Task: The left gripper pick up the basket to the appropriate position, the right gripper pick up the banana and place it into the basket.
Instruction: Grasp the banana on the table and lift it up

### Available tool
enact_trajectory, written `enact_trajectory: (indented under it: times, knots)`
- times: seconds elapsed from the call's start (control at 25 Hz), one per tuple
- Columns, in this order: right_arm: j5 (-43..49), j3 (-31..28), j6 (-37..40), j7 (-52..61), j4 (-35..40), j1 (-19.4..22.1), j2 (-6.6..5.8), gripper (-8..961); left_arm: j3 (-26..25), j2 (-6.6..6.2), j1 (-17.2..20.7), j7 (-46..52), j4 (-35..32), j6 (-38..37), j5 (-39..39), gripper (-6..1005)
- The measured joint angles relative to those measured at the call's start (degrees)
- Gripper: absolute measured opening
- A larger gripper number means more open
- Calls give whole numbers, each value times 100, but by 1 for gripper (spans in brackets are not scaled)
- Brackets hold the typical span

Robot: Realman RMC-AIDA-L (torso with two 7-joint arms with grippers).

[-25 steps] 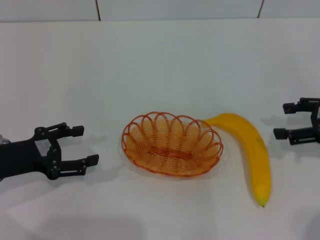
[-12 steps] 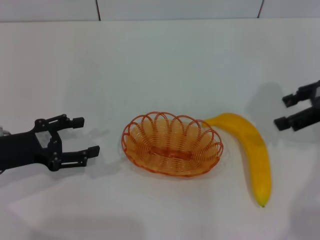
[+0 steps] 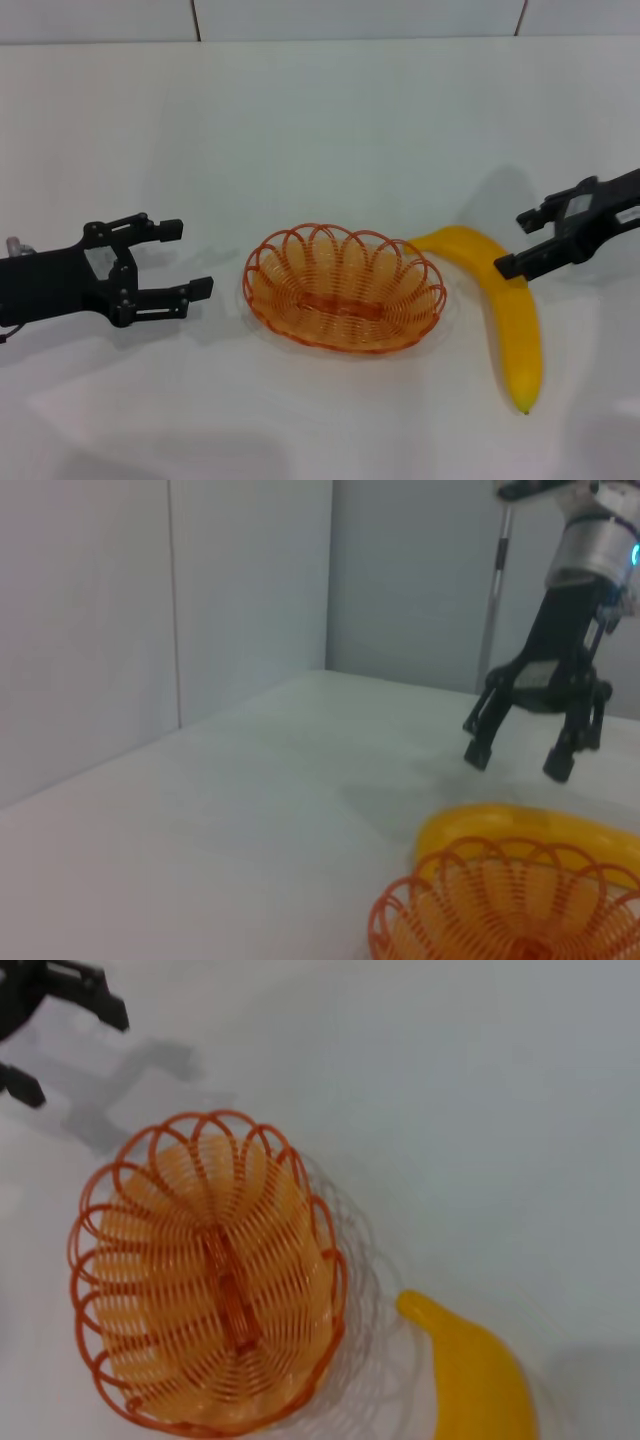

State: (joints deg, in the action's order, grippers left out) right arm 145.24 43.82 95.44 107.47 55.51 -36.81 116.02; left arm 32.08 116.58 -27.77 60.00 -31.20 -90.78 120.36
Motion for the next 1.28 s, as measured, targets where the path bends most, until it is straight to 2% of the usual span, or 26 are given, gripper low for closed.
enact_trajectory:
  times: [0.24,0.52,1.28]
  knots:
    - [-40,432,-506,56,-416,-18,14,758,0,-2,0,-2,0,15,-28,881]
    - [0,504,-819,72,-558,10,17,755,0,3,1,-5,0,60,-31,882]
    - [436,527,-830,460,-489,63,-13,747,0,-2,35,36,0,61,-40,876]
